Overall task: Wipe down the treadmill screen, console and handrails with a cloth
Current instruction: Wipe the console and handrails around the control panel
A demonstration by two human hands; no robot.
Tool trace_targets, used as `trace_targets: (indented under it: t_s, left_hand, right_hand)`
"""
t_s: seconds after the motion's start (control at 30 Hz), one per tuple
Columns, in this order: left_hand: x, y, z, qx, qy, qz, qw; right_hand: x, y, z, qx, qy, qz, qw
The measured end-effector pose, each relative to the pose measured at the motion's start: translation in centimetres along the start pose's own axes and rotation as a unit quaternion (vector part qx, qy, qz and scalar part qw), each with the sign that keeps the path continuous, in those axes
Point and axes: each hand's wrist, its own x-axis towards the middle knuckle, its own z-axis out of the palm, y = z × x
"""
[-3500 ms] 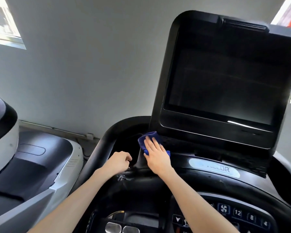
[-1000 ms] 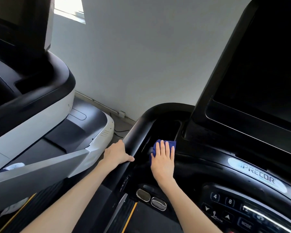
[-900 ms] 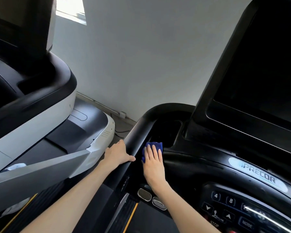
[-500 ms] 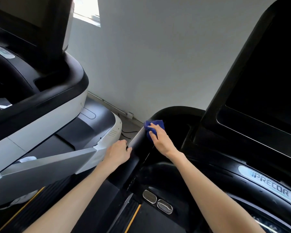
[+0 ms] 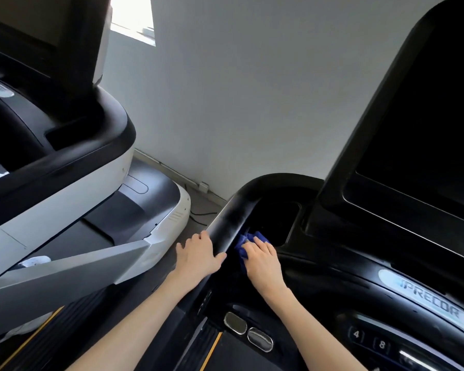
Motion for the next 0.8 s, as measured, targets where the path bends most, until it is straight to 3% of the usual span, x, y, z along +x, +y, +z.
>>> trace_targets:
  t_s: [0.2, 0.37, 0.53, 0.73, 0.8]
  left_hand:
    - [-0.8, 0.4, 1.2, 0.018, 0.018, -0.002, 1.0]
    - [-1.0, 0.3, 1.7, -0.072, 0.092, -0.014, 0.993]
    - [-2.3, -0.1, 2.4, -0.05, 0.11, -0.017, 0.992]
    - [-5.3, -3.3, 4.8, 0.009, 0.146, -0.042, 0.988]
    - [-6.1, -3.6, 5.3, 0.01, 0.184, -0.039, 0.982]
  right_hand:
    - [1.2, -1.7, -0.7, 0.002, -0.045, 0.052, 0.998]
    - [-2.7, -1.5, 0.2, -0.022, -0.018, -0.068, 0.997]
    - [-2.1, 0.6, -0.6, -0.039, -0.022, -0.14, 0.989]
    - [0.8, -0.8, -0.3, -0.013, -0.007, 0.025, 1.0]
    - [-0.2, -1.7, 0.0, -0.016, -0.009, 0.033, 0.999]
